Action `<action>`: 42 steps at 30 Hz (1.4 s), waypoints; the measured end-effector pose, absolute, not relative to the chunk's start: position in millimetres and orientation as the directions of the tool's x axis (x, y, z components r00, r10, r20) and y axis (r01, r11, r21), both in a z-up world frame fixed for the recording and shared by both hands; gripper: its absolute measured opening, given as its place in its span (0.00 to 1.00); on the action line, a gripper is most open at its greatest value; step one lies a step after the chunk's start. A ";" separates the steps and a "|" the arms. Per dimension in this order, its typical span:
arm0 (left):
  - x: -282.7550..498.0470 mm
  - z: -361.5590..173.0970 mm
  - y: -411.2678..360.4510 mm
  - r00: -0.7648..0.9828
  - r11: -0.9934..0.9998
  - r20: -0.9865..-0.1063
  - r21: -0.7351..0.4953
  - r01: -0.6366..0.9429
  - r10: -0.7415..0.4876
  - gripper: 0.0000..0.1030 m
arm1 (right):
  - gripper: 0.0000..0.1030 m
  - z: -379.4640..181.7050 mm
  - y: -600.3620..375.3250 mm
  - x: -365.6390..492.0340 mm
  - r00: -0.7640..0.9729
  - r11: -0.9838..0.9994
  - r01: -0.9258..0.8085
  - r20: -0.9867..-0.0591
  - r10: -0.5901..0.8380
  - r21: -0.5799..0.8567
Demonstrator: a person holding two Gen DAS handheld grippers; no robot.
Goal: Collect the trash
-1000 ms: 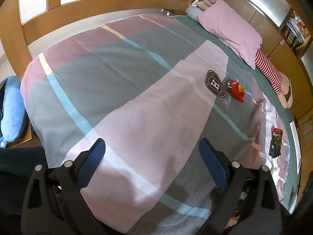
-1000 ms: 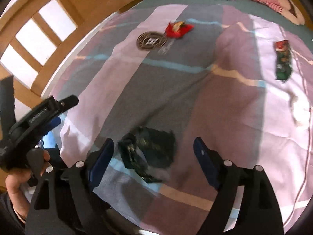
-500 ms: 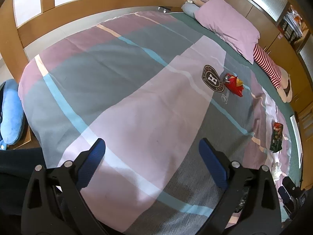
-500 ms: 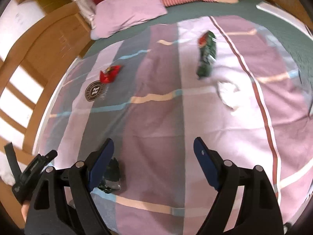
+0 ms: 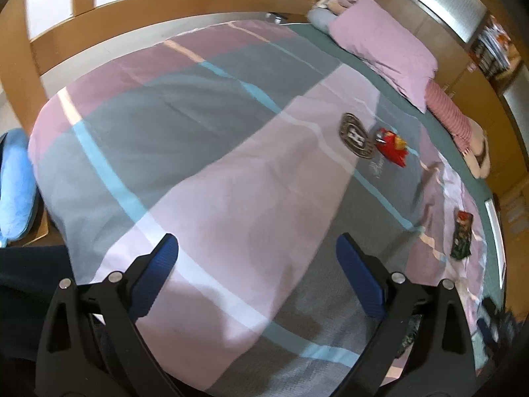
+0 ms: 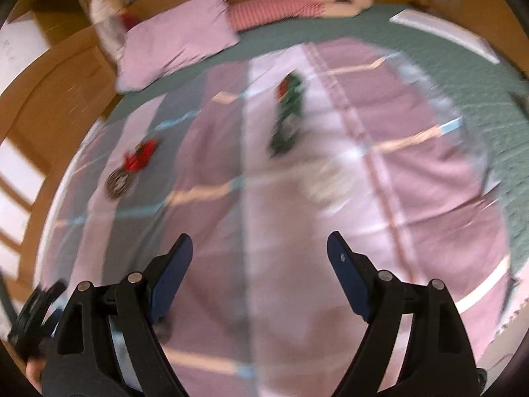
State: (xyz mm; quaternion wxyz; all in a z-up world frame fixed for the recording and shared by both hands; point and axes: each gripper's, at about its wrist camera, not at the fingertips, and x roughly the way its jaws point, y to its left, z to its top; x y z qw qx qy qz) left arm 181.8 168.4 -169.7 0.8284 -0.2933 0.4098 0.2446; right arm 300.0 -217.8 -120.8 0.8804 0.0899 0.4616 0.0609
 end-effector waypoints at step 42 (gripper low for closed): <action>229.7 -169.5 22.9 0.626 0.993 -0.777 -0.110 -0.034 -0.064 0.51 | 0.26 -123.9 -195.7 254.9 0.502 0.977 -0.113 -0.839 0.213 0.180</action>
